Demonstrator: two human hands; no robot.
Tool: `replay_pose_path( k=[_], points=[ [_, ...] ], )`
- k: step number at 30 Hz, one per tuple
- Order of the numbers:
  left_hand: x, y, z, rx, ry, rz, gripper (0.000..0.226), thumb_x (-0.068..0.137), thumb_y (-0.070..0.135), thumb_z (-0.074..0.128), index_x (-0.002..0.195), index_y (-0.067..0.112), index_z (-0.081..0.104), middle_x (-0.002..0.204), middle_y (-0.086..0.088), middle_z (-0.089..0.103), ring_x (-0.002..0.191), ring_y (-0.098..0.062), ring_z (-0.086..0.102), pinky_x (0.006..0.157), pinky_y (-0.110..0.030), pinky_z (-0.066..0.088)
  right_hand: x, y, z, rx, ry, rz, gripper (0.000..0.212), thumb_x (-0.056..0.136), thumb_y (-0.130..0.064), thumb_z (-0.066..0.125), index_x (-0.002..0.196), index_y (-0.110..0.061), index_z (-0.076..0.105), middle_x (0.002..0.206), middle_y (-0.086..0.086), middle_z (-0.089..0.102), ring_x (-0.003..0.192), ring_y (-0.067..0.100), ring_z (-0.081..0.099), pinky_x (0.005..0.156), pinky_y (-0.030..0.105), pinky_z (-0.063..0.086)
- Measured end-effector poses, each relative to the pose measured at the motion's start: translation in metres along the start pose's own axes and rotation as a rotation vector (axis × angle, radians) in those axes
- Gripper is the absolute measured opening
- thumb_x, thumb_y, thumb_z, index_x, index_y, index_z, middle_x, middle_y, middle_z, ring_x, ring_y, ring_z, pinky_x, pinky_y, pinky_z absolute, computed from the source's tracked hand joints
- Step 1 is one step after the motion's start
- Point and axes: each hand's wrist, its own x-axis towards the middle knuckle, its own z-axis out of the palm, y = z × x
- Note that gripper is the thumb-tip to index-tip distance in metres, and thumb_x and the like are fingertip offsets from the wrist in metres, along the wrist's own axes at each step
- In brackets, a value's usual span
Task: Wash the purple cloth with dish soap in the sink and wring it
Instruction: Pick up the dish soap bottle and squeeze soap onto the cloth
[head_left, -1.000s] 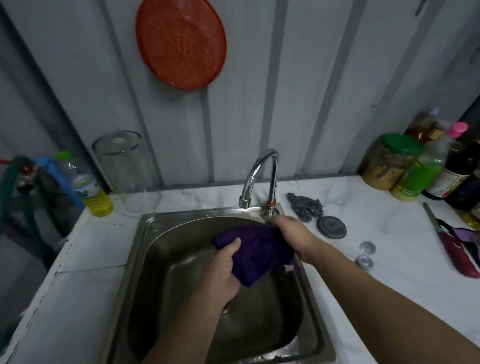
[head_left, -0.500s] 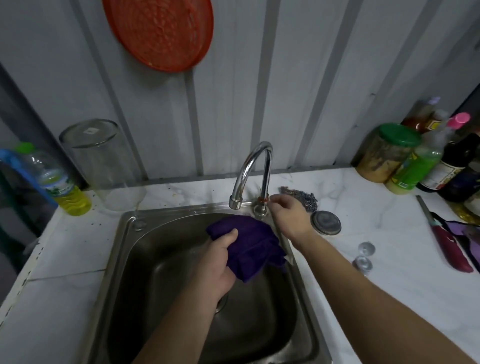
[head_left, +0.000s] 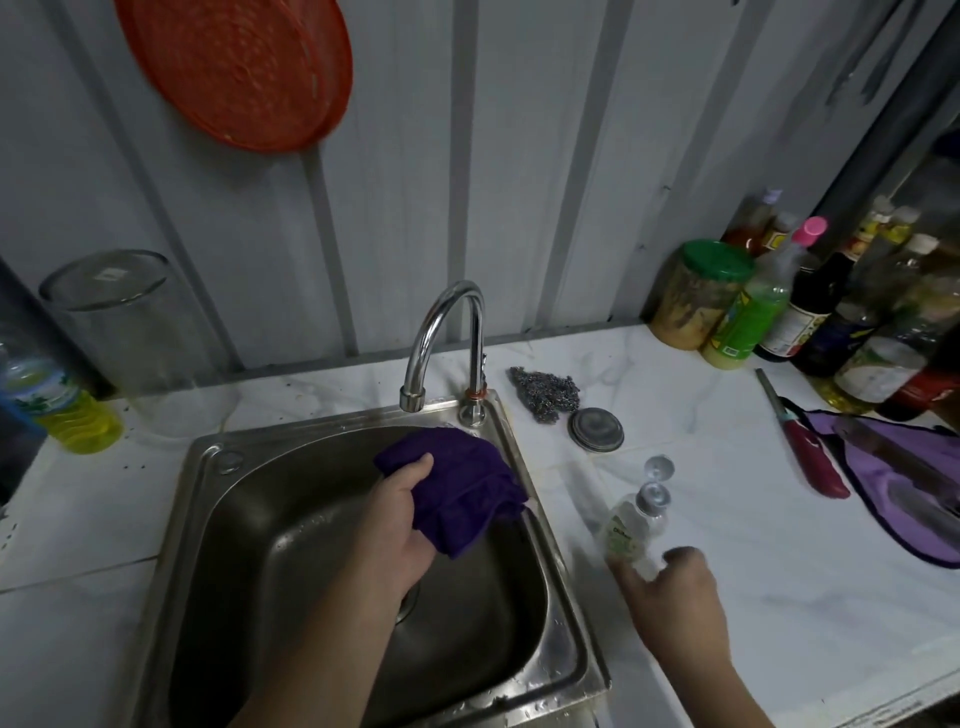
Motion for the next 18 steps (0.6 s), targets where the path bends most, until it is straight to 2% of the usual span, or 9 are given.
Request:
replay_pose_path(
  k=[2,5,8,10,11,14,16,18],
  points=[
    [-0.001,-0.004,0.003,-0.011,0.002,-0.006,0.04,0.091,0.012,0.068,0.13,0.011,0.061,0.108,-0.017,0.079,0.097,-0.038,0.076,0.07,-0.049,0.065,0.016,0.002,0.0,0.08,0.028,-0.01,0.066,0.077,-0.038,0.084,0.116,0.006,0.053,0.112,0.025,0.061,0.102,0.043,0.061,0.081,0.045,0.049],
    [-0.005,-0.01,0.009,-0.023,-0.02,-0.008,0.033,0.093,0.011,0.066,0.126,0.009,0.063,0.107,-0.018,0.079,0.096,-0.038,0.077,0.067,-0.049,0.064,0.035,-0.006,0.004,0.189,-0.064,-0.136,0.039,0.085,-0.031,0.077,0.112,-0.009,0.059,0.102,0.01,0.071,0.094,0.036,0.068,0.069,0.035,0.048],
    [-0.007,-0.013,0.014,-0.025,-0.021,-0.007,0.029,0.093,0.011,0.067,0.122,0.01,0.064,0.104,-0.017,0.08,0.094,-0.038,0.077,0.07,-0.05,0.064,0.042,-0.009,0.01,0.157,-0.1,-0.196,0.027,0.093,-0.031,0.071,0.106,-0.013,0.057,0.092,0.006,0.068,0.092,0.038,0.068,0.071,0.034,0.041],
    [-0.009,-0.014,0.016,-0.021,-0.01,-0.008,0.031,0.092,0.012,0.068,0.123,0.01,0.064,0.105,-0.017,0.08,0.095,-0.038,0.077,0.075,-0.052,0.064,0.044,-0.02,0.006,0.114,-0.074,-0.329,0.02,0.091,-0.024,0.071,0.101,-0.016,0.056,0.086,0.003,0.065,0.086,0.037,0.067,0.068,0.033,0.04],
    [-0.01,-0.014,0.016,-0.019,-0.007,-0.009,0.033,0.091,0.012,0.069,0.124,0.01,0.064,0.106,-0.017,0.08,0.096,-0.039,0.076,0.077,-0.053,0.064,0.045,-0.028,0.002,0.079,-0.048,-0.419,0.02,0.089,-0.018,0.073,0.103,-0.014,0.059,0.089,0.007,0.065,0.086,0.037,0.065,0.069,0.033,0.041],
    [-0.015,-0.015,0.018,-0.017,0.002,-0.024,0.038,0.09,0.014,0.07,0.128,0.01,0.063,0.116,-0.019,0.077,0.098,-0.039,0.076,0.075,-0.051,0.064,0.05,-0.061,-0.019,-0.105,0.137,-0.753,0.043,0.072,0.0,0.077,0.114,-0.004,0.069,0.101,0.021,0.066,0.086,0.042,0.064,0.075,0.042,0.052],
    [-0.018,-0.015,0.019,-0.023,0.014,-0.037,0.038,0.091,0.016,0.069,0.127,0.01,0.063,0.119,-0.02,0.075,0.101,-0.04,0.075,0.075,-0.051,0.064,0.051,-0.086,-0.033,-0.272,0.316,-0.935,0.047,0.068,-0.001,0.077,0.114,-0.012,0.072,0.107,0.016,0.071,0.093,0.042,0.065,0.084,0.047,0.047],
    [-0.02,-0.017,0.02,-0.039,0.024,-0.048,0.038,0.091,0.018,0.069,0.128,0.009,0.062,0.121,-0.02,0.073,0.106,-0.041,0.072,0.081,-0.052,0.062,0.05,-0.11,-0.045,-0.386,0.446,-1.076,0.044,0.074,-0.001,0.074,0.115,-0.015,0.072,0.115,0.009,0.074,0.108,0.039,0.064,0.095,0.049,0.038]
  ],
)
